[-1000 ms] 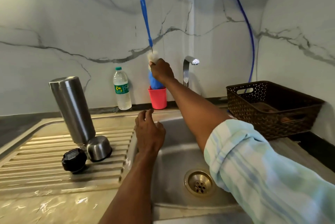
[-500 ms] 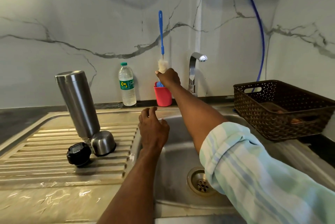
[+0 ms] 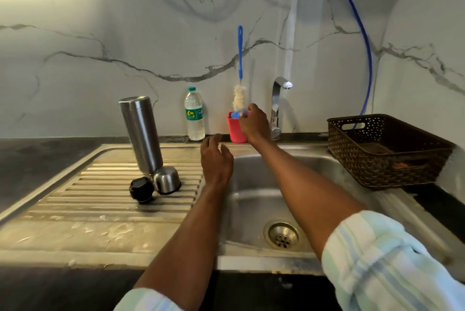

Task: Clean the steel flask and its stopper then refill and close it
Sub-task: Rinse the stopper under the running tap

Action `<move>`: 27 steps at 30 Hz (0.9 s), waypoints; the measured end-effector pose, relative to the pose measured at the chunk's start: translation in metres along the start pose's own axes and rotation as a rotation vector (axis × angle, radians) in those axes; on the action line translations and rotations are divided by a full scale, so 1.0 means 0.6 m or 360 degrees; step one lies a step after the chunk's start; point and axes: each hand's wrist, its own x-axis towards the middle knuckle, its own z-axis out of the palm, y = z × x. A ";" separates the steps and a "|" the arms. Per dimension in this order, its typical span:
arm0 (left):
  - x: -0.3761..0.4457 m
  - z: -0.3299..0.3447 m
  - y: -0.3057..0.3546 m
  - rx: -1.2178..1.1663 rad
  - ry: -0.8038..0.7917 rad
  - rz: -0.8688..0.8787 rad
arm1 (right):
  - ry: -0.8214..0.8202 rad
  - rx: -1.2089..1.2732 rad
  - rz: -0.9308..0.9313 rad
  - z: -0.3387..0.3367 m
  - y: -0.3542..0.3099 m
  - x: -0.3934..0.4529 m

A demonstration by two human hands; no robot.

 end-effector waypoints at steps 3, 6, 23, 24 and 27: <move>0.004 -0.043 0.026 -0.0078 0.0175 0.0010 | 0.0097 0.0109 0.0056 -0.021 -0.022 -0.071; 0.000 -0.096 0.034 -0.0115 0.0337 -0.0003 | 0.0181 0.0268 0.0133 -0.021 -0.051 -0.124; -0.020 -0.272 -0.095 0.0405 0.0439 -0.0154 | -0.0706 0.0168 -0.0173 0.139 -0.120 -0.289; -0.019 -0.271 -0.095 0.0416 0.0428 -0.0148 | -0.0740 0.0109 -0.0184 0.141 -0.115 -0.287; -0.020 -0.267 -0.092 0.0437 0.0422 -0.0116 | -0.0798 -0.0029 -0.0211 0.154 -0.105 -0.283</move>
